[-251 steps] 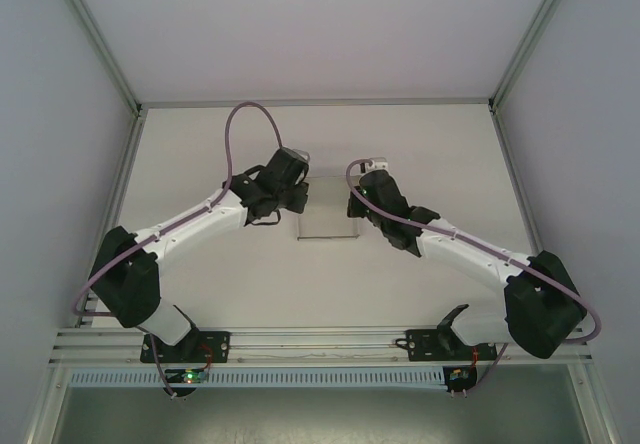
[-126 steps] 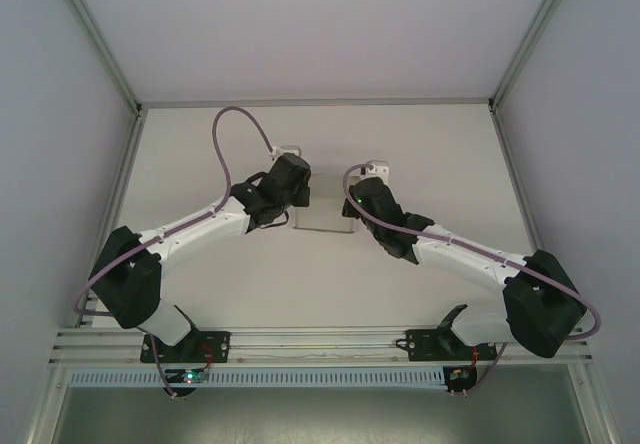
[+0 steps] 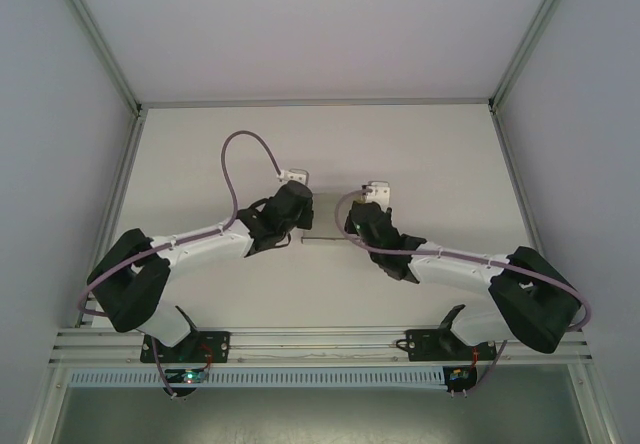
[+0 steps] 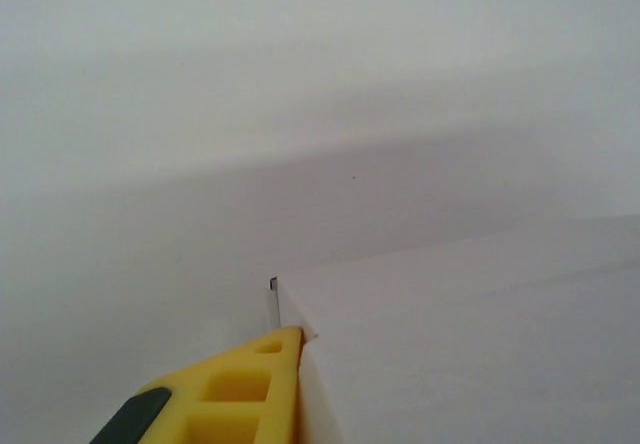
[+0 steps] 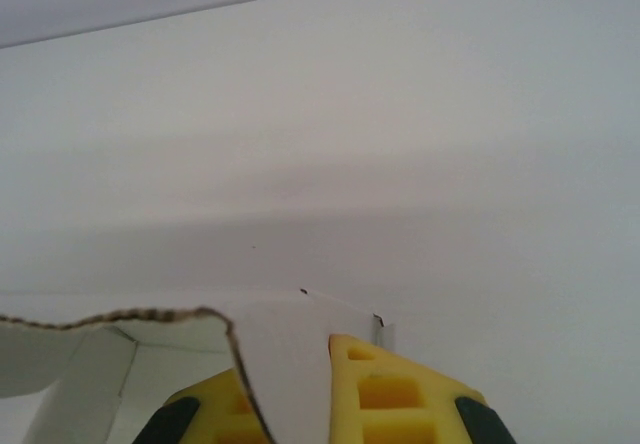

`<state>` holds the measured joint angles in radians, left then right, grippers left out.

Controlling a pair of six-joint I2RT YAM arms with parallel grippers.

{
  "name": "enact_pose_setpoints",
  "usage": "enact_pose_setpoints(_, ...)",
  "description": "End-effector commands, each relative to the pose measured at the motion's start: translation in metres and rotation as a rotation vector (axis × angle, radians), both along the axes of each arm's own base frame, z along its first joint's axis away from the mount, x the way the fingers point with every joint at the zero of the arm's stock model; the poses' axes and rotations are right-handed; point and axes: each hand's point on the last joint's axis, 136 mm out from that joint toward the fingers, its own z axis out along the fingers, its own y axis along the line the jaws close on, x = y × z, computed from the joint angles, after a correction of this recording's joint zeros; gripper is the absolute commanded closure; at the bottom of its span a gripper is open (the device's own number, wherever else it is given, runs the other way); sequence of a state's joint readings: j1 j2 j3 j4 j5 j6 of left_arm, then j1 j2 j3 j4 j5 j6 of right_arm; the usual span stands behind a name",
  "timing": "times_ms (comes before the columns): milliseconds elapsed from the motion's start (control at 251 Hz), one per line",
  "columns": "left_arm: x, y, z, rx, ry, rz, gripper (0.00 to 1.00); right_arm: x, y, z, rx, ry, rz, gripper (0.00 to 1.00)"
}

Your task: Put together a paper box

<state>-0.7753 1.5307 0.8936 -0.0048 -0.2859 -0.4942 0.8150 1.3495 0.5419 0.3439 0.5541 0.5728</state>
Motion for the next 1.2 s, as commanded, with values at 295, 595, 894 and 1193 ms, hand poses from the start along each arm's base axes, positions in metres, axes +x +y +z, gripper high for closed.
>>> enact_pose_setpoints(295,-0.023,-0.026,0.000,-0.042,-0.086,-0.098,0.85,-0.019,-0.007,-0.006,0.045,-0.085,-0.009,1.00)
enact_pose_setpoints(595,-0.043,-0.028,-0.015,-0.009,-0.065,-0.125,0.78,-0.039,-0.020,-0.021,0.016,-0.114,0.010,1.00)
enact_pose_setpoints(894,-0.059,-0.016,-0.009,-0.001,-0.026,-0.115,0.52,-0.049,-0.029,-0.035,-0.060,-0.073,-0.014,1.00)
enact_pose_setpoints(1193,-0.107,-0.011,0.007,-0.021,0.097,-0.210,0.00,-0.056,-0.031,-0.041,-0.156,-0.052,-0.001,1.00)
